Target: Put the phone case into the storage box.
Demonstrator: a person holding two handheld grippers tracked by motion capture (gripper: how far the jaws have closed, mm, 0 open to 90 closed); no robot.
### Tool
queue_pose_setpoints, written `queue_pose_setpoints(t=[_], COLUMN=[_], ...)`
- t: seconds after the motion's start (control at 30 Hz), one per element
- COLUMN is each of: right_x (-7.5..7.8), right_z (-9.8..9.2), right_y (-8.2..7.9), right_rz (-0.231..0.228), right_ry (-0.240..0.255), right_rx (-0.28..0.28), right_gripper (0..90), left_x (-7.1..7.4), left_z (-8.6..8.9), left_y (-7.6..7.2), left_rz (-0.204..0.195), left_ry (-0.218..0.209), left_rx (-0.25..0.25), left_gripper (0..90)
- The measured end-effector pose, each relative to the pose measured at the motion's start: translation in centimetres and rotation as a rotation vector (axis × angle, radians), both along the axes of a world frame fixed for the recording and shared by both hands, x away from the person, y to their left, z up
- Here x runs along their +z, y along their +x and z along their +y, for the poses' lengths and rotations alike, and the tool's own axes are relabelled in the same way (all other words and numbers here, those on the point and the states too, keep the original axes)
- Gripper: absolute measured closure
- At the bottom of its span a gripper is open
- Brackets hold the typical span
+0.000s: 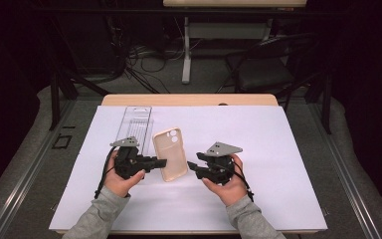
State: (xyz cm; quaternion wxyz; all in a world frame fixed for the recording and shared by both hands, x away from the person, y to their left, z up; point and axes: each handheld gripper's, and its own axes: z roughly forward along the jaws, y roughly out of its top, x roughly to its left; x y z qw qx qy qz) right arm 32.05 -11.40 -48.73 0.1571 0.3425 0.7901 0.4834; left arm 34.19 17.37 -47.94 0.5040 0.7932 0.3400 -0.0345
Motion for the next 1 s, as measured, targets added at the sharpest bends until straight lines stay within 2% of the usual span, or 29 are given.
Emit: queue_pose_setpoints(t=[0.2,0.23,0.47,0.57,0.87,1.0], right_x=[0.05,0.06,0.12,0.36,0.7,0.7], right_z=[-0.1,-0.1,-0.06,-0.19,-0.5,-0.63], right_y=[0.12,0.14,0.09,0.14,0.15,0.2], right_rz=[0.006,0.018,0.019,0.025,0.01,0.023], right_ry=[0.009,0.008,-0.005,0.004,0.004,0.0], right_rx=[0.025,0.038,0.038,0.05,0.054,0.06], right_gripper=[54.7,54.7,53.4,52.6,50.8,51.3], left_x=[0.03,0.04,0.06,0.06,-0.02,-0.02], left_z=[0.01,0.03,-0.08,-0.19,-0.44,-0.57], left_y=[-0.03,-0.05,-0.14,-0.22,-0.29,-0.39], left_rz=[-0.013,-0.015,-0.016,-0.019,-0.012,-0.013], left_ry=[0.003,0.005,0.002,0.001,0.003,-0.001], left_rx=[-0.012,-0.013,-0.02,-0.028,-0.029,-0.04], left_gripper=[80.3,80.3,80.3,80.3,80.4,80.4])
